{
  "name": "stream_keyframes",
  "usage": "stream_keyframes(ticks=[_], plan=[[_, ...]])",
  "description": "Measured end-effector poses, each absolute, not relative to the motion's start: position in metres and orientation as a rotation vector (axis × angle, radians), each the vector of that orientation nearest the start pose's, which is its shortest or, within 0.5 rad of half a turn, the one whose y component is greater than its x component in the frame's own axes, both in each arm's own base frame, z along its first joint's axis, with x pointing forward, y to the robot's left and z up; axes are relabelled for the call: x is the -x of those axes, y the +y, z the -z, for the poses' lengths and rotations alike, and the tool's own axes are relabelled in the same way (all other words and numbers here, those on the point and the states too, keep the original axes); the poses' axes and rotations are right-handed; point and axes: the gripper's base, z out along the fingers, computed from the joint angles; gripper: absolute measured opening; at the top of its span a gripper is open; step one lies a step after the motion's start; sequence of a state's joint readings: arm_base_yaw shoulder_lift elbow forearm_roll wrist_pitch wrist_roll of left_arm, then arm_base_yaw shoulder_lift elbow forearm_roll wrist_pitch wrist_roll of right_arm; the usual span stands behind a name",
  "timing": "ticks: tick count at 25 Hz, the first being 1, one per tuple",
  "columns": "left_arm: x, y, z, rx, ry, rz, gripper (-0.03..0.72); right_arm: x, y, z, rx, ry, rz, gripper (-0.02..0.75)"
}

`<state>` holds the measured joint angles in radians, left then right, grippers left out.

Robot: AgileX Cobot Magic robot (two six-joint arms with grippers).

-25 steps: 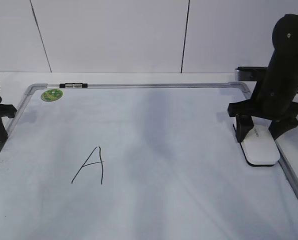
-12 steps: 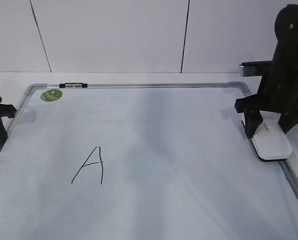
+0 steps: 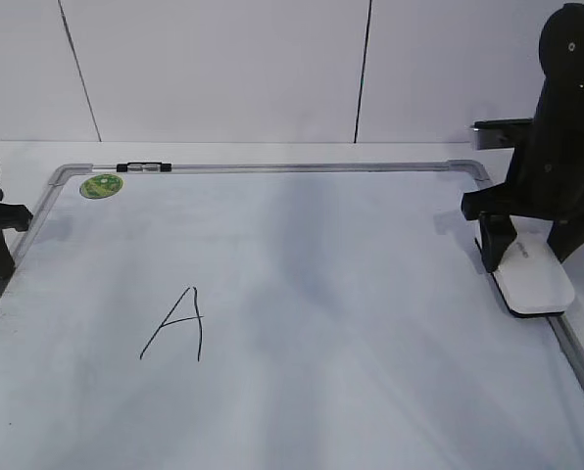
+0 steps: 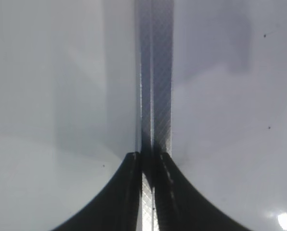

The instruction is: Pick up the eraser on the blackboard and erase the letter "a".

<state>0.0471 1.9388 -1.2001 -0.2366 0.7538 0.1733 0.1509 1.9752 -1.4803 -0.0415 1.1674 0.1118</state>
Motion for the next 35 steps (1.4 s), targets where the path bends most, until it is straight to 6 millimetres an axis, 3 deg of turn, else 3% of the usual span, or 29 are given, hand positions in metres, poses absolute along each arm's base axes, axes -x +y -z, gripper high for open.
stream_keyframes(ticks=[17,24,35], plan=[[-0.367,0.003,-0.15,0.049,2.949,0.232,0.077,-0.385,0.056,-0.197,0.078,3.096,0.03,0.587],[-0.367,0.003,-0.15,0.049,2.949,0.232,0.077,-0.389,0.057,-0.183,0.077,3.125,0.027,0.587],[-0.367,0.003,-0.15,0.05,2.949,0.233,0.077,-0.39,0.058,-0.183,0.077,3.117,0.02,0.597]])
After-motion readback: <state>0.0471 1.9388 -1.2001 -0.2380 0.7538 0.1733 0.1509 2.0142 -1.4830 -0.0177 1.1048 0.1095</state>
